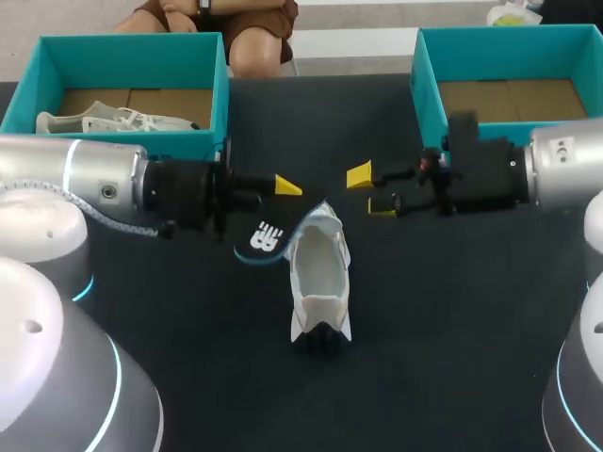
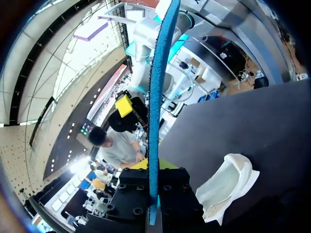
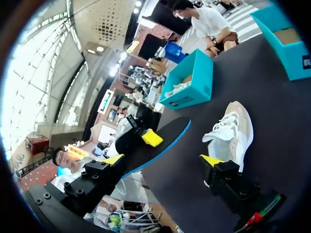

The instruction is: Take the shoe out of the shoebox, open the shoe tongue, remove and reinsert the insole, then place the shoe into the shoebox

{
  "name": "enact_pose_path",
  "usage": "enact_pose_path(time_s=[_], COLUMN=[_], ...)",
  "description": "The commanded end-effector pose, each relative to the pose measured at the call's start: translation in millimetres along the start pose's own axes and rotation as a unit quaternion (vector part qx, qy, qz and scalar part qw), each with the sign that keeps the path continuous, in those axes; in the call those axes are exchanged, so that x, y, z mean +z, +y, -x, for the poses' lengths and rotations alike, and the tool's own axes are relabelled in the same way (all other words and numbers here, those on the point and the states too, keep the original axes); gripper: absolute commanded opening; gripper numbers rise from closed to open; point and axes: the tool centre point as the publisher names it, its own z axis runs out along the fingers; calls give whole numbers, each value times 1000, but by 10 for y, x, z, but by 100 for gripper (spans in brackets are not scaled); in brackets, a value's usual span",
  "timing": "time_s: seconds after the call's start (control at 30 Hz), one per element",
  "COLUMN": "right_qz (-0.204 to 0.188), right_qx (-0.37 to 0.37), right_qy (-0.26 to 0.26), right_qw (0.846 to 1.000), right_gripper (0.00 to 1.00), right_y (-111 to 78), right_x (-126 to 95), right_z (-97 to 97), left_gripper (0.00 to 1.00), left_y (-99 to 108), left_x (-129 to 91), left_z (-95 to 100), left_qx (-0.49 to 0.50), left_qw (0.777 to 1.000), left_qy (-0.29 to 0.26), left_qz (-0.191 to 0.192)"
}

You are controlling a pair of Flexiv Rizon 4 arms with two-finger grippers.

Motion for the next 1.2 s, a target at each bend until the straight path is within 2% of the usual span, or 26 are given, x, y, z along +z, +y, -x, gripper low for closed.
enact_pose_path(time_s=[0.03,0.4,0.47,0.5,0.53,0.67,0.73,0.77,0.83,0.87,1.2], right_qz=[15,15,9,32,33,23,-18,-59,-112,-128,-128], right_qx=[-1,-1,-33,-47,-58,-151,-228,-284,-344,-348,-348], right_qy=[-67,-67,-82,-74,-74,-91,-90,-96,-96,-102,-102], right_qw=[998,998,996,996,995,984,969,952,927,923,923], right_gripper=[100,100,100,100,100,100,100,100,100,100,100], right_y=[-91,-91,-53,-30,-17,80,132,150,157,164,164], right_x=[-32,-32,-39,-53,-61,-109,-114,-91,-32,-16,-16], right_z=[-70,-70,23,61,88,228,257,268,321,353,353], left_gripper=[0,0,0,0,0,0,0,0,0,0,0], left_y=[-34,-34,-34,-34,-34,-34,-34,-34,-34,-34,-34], left_x=[-42,-42,-42,-42,-42,-42,-42,-42,-42,-42,-42], left_z=[9,9,9,9,9,9,9,9,9,9,9], left_qx=[0,0,0,0,0,0,0,0,0,0,0], left_qw=[1000,1000,1000,1000,1000,1000,1000,1000,1000,1000,1000], left_qy=[2,2,2,2,2,2,2,2,2,2,2], left_qz=[2,2,2,2,2,2,2,2,2,2,2])
